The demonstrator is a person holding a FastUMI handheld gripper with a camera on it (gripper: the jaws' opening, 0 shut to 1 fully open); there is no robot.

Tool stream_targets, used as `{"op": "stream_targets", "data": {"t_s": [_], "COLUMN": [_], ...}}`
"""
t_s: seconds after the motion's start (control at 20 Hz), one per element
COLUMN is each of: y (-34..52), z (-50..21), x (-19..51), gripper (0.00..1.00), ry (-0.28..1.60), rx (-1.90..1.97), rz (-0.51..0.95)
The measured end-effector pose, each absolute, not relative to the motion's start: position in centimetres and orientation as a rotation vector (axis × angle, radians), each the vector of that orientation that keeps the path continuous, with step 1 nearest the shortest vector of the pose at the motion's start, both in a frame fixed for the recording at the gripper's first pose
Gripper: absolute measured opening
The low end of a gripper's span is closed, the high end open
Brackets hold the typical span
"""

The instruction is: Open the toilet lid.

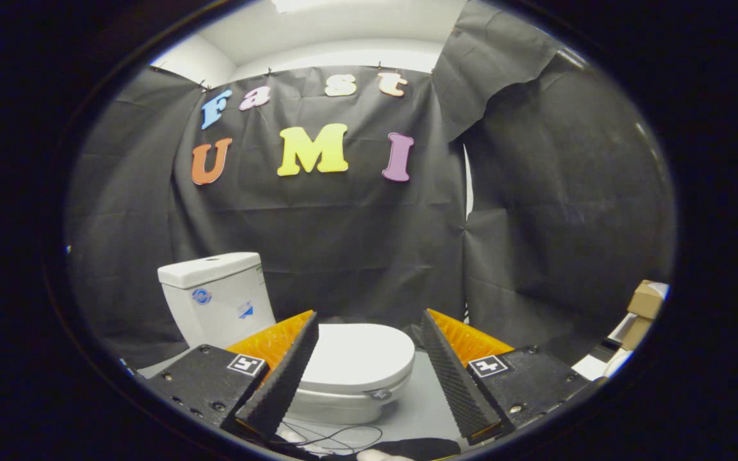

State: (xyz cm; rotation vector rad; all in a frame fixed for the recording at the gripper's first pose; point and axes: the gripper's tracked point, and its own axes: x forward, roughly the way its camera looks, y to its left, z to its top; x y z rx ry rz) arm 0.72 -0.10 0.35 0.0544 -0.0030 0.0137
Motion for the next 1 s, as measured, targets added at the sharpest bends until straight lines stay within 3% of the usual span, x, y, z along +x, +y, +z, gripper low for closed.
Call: {"op": "stream_targets", "data": {"t_s": [0.5, 1.0], "y": [-2.1, -7.6], "z": [-0.4, -13.4], "x": [11.0, 20.0], "gripper": [1.00, 1.00], "ry": [0.001, 0.208], "rx": [0.127, 0.408], "rz": [0.016, -0.005]}}
